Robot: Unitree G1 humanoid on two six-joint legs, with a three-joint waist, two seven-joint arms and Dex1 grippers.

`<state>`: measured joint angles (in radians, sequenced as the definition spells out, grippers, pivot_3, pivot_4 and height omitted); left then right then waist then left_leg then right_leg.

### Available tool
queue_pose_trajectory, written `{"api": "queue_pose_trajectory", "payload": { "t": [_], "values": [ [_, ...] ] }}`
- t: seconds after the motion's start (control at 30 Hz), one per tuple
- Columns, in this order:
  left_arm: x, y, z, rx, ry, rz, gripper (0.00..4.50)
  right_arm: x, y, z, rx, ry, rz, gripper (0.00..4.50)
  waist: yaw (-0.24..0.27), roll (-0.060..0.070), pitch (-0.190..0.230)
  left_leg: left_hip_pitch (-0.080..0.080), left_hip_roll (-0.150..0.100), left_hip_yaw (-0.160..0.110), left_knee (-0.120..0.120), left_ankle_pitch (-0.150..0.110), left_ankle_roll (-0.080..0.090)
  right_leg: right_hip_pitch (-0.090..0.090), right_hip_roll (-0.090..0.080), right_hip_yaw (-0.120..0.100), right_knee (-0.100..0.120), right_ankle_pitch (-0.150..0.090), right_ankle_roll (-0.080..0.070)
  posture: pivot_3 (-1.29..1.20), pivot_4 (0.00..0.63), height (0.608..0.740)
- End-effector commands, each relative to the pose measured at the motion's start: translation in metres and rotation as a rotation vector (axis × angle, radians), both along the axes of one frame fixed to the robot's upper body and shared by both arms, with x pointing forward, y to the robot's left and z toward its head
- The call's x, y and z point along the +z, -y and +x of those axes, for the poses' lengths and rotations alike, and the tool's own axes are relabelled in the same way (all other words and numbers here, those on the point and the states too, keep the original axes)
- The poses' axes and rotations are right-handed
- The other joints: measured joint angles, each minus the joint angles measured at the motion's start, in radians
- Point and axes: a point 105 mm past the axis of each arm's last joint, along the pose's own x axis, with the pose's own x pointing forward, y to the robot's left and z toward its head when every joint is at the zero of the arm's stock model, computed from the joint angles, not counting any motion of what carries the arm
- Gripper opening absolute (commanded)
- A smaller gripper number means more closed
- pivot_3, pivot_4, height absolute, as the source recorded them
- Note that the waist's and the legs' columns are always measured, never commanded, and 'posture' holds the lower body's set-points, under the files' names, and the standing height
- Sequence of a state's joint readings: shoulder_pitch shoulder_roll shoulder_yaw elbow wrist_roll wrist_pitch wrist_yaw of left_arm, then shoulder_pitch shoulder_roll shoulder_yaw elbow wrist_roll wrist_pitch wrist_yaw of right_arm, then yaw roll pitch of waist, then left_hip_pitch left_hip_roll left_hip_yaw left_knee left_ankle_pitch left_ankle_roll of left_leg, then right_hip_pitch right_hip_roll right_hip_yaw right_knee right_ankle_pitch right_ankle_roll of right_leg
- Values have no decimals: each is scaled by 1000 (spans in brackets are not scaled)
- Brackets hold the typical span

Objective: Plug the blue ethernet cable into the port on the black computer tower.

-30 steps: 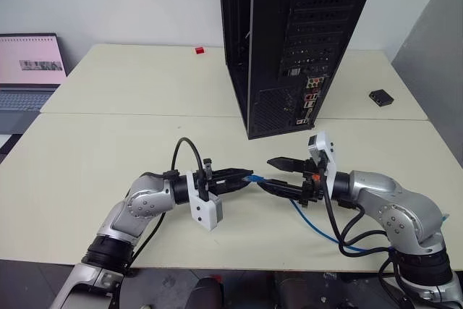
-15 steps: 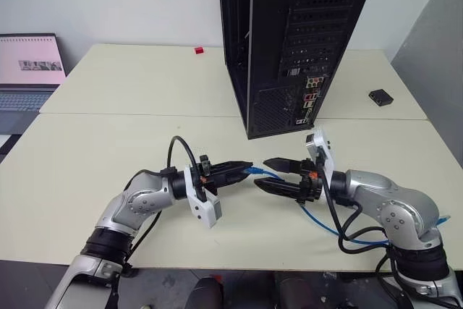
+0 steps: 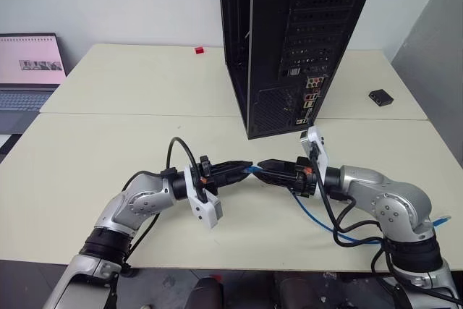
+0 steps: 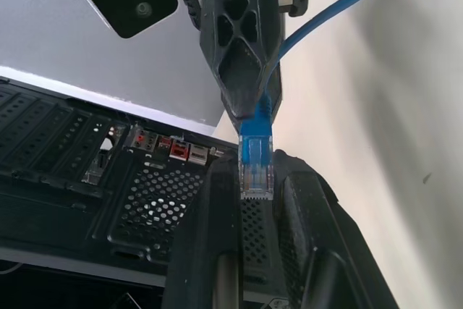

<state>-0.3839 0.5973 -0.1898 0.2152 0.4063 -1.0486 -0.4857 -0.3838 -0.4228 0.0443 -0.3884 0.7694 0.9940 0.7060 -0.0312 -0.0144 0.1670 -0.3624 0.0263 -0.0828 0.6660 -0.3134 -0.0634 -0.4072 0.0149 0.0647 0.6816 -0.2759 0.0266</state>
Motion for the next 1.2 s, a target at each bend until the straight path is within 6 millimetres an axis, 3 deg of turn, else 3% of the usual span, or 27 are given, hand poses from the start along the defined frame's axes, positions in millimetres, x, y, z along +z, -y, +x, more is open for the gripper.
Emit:
{"api": "queue_pose_trajectory", "payload": {
  "t": [0.03, 0.13, 0.33, 0.4, 0.7, 0.8, 0.97, 1.2],
  "values": [
    [9, 1, 0, -8, 48, -13, 302, 11, -3, -2, 26, 28, 22, 553, 0, 0, 0, 0, 0, 0, 0, 0, 0, 0, 0, 0, 0, 0, 0, 0, 150, 740],
    [9, 1, 0, -5, 52, -11, 301, 12, -3, -2, 24, 26, 24, 27, 0, 0, 0, 0, 0, 0, 0, 0, 0, 0, 0, 0, 0, 0, 0, 0, 150, 740],
    [2, 0, 1, -5, 24, 2, 299, 13, -2, -1, 21, 21, 30, 6, 0, 0, 0, 0, 0, 0, 0, 0, 0, 0, 0, 0, 0, 0, 0, 0, 150, 740],
    [0, -1, 2, 3, -3, -5, 1004, 13, -1, -1, 21, 15, 31, 6, 0, 0, 0, 0, 0, 0, 0, 0, 0, 0, 0, 0, 0, 0, 0, 0, 150, 740],
    [-7, -7, 8, 51, -36, 5, 2814, 12, 1, 0, 22, 2, 18, 3, 0, 0, 0, 0, 0, 0, 0, 0, 0, 0, 0, 0, 0, 0, 0, 0, 150, 740],
    [-21, -23, 19, 154, -190, -27, 3367, 13, 10, 7, -32, 34, 2, 3, -1, 0, 0, 0, 0, 0, 0, 0, 0, 0, 0, 0, 0, 0, 0, 0, 150, 740],
    [-30, -31, 28, 282, -456, -154, 3380, 22, 33, 30, -258, 149, -29, 2, -1, 0, 0, 0, 0, 0, 0, 0, 0, 0, 0, -1, 0, 0, 0, 0, 150, 740],
    [-13, -2, 31, 338, -875, -408, 3380, 39, 71, 65, -693, 397, -132, 2, -1, 0, 0, -1, 0, -1, 0, 0, 0, 0, 0, -1, 0, 0, 0, 0, 150, 740]
  ]
}}
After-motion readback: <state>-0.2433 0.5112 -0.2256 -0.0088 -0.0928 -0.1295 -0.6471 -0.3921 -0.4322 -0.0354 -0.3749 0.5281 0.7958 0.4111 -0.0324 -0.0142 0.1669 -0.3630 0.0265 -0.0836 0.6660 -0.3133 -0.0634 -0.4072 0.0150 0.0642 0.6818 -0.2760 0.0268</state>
